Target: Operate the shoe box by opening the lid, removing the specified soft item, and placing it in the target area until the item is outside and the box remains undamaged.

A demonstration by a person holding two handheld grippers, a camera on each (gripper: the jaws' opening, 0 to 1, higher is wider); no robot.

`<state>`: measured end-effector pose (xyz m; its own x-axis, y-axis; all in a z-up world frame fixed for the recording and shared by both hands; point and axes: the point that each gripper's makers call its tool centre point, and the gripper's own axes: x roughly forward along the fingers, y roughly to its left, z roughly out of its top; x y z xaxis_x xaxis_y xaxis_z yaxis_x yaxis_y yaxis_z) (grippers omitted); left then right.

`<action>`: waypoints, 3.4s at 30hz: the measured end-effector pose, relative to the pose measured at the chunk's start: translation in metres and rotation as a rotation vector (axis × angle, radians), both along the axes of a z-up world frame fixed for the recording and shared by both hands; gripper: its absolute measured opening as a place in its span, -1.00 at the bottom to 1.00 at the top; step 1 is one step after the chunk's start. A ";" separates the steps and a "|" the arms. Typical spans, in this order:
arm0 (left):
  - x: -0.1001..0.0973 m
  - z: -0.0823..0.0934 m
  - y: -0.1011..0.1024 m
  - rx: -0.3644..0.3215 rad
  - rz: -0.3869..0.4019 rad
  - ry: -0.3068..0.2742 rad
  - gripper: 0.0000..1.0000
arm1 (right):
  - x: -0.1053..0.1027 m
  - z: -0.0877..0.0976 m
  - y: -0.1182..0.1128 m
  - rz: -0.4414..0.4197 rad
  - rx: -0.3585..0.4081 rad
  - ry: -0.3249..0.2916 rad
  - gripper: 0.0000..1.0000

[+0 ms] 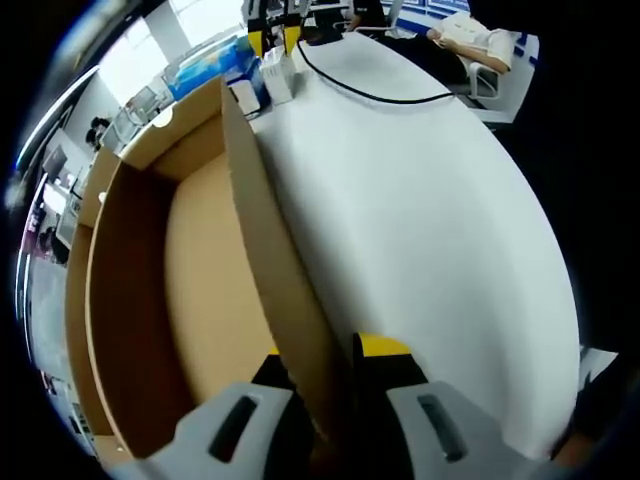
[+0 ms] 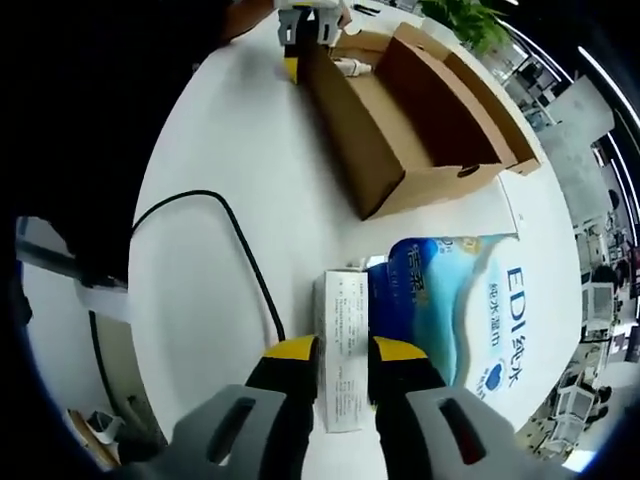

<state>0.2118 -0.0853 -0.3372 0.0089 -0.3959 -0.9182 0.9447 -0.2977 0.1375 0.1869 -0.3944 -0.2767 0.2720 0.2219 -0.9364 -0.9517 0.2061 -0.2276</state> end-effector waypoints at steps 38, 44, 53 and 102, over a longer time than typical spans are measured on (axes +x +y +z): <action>0.000 -0.001 -0.002 -0.001 -0.024 0.004 -0.78 | 0.105 0.083 0.234 -0.371 0.570 0.017 -0.29; -0.001 -0.001 -0.001 0.000 -0.027 0.001 -0.78 | 0.112 0.058 0.258 -0.419 0.581 0.084 -0.24; -0.001 0.000 0.000 -0.001 -0.027 0.001 -0.78 | 0.118 0.019 0.292 -0.501 0.626 0.213 -0.23; -0.002 0.002 0.001 0.004 -0.036 -0.010 -0.78 | 0.131 -0.040 0.342 -0.655 0.609 0.314 -0.45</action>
